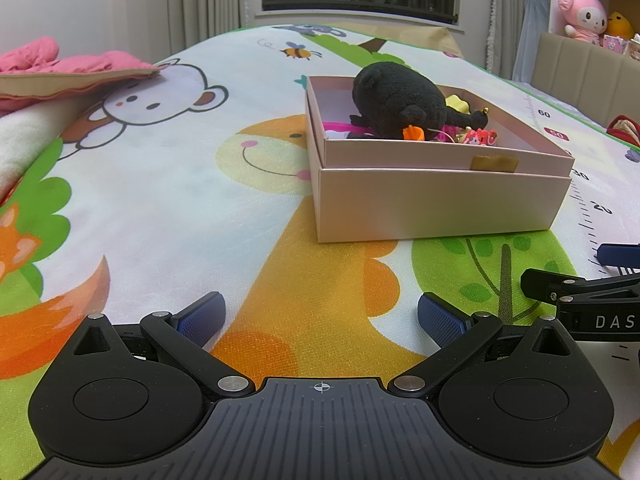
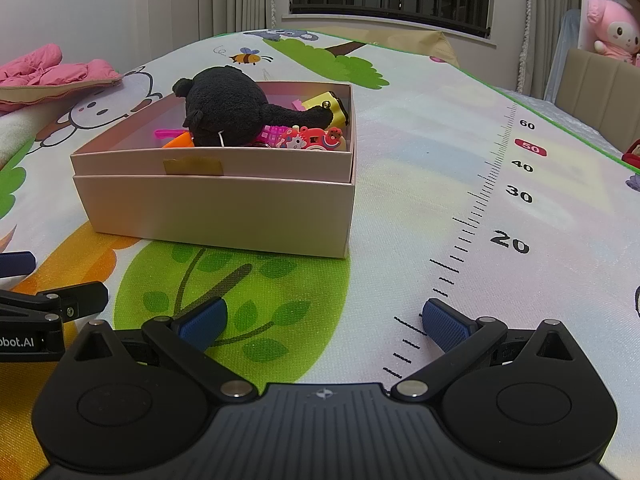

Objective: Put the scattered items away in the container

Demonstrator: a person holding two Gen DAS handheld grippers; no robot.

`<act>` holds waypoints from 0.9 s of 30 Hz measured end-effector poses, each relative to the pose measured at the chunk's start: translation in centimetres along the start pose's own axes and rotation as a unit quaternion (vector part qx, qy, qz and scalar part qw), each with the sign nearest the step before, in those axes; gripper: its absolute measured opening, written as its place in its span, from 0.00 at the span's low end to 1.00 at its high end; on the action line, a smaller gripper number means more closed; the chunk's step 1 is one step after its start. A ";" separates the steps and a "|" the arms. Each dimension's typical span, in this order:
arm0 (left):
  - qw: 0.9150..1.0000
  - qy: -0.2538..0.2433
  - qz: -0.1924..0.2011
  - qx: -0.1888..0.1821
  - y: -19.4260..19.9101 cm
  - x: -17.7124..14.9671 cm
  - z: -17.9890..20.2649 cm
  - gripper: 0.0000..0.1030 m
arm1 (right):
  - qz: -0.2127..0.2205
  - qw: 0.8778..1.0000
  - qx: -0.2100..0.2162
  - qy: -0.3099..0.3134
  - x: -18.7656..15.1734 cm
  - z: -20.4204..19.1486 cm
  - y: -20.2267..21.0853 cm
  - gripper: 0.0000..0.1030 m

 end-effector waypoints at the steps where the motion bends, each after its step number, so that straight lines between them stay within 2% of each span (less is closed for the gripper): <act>1: 1.000 0.000 0.000 0.000 0.0 0.0 0.0 1.00 | 0.000 1.000 0.000 0.000 0.0 0.0 0.0 1.00; 27: 1.000 -0.005 -0.001 0.004 0.0 0.1 0.1 1.00 | 0.000 1.000 0.000 0.000 0.0 0.0 0.0 1.00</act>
Point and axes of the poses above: each gripper's, at about its wrist camera, not at the fingertips, and y roughly against the way its jaws point, z to its right, x to its top, the point moved 1 cm from there along -y, roughly the way its jaws point, and after that the axes turned 13 degrees about -y, right-handed, at the moved point
